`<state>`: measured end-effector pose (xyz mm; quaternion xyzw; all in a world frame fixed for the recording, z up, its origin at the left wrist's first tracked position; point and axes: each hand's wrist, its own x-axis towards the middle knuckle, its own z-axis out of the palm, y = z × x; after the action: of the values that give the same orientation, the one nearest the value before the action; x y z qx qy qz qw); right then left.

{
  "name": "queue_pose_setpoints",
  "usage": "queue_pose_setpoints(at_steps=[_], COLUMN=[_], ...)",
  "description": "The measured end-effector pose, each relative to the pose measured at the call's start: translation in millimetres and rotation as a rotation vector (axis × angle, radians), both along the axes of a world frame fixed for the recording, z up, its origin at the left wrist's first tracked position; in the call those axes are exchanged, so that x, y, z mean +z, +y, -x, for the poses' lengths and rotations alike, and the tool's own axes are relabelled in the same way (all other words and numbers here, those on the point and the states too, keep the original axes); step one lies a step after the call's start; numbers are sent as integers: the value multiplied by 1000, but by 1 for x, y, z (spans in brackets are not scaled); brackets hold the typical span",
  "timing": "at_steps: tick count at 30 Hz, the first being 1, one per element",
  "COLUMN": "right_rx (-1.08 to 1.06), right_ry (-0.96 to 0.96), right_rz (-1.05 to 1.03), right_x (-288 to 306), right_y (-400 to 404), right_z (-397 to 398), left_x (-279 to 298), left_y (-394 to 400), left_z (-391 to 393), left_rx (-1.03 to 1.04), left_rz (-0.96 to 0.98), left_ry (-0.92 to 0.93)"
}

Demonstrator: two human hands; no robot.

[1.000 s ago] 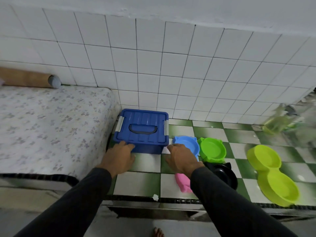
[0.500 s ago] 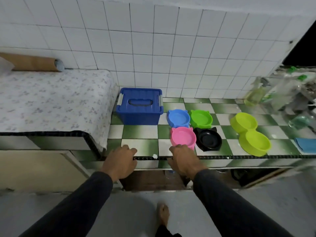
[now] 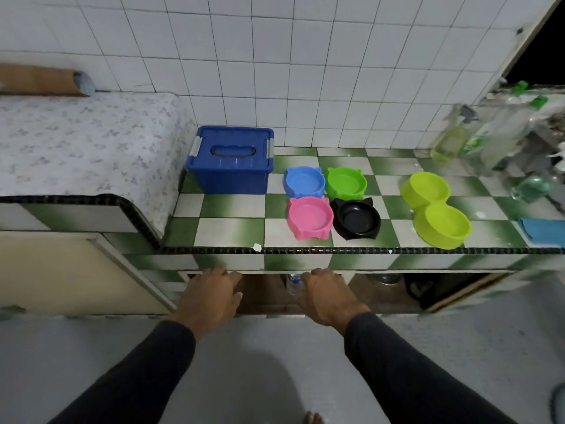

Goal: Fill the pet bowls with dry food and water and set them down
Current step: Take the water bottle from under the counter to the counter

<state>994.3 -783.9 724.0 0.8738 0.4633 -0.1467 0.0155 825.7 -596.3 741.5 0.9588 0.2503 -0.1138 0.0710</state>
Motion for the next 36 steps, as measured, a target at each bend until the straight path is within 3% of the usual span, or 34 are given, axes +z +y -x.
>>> queue_pose_setpoints(at_steps=[8,18,30,36], right_rx=[6,-71,-87,-115], right_ry=[69,169,241,265], right_rz=[105,159,226,233], right_x=[-35,-128,-312,-414], right_y=[-47,-62,-48,-38], right_z=[-10,-26,-59,-73], left_x=[-52,-145,-350,-450], left_y=[-45,-56,-45,-30], left_z=[-6,-29,-62,-75], left_rx=[-6,-56,-47,-36], left_rz=[100,126,245,236], left_ry=[36,162,273,231])
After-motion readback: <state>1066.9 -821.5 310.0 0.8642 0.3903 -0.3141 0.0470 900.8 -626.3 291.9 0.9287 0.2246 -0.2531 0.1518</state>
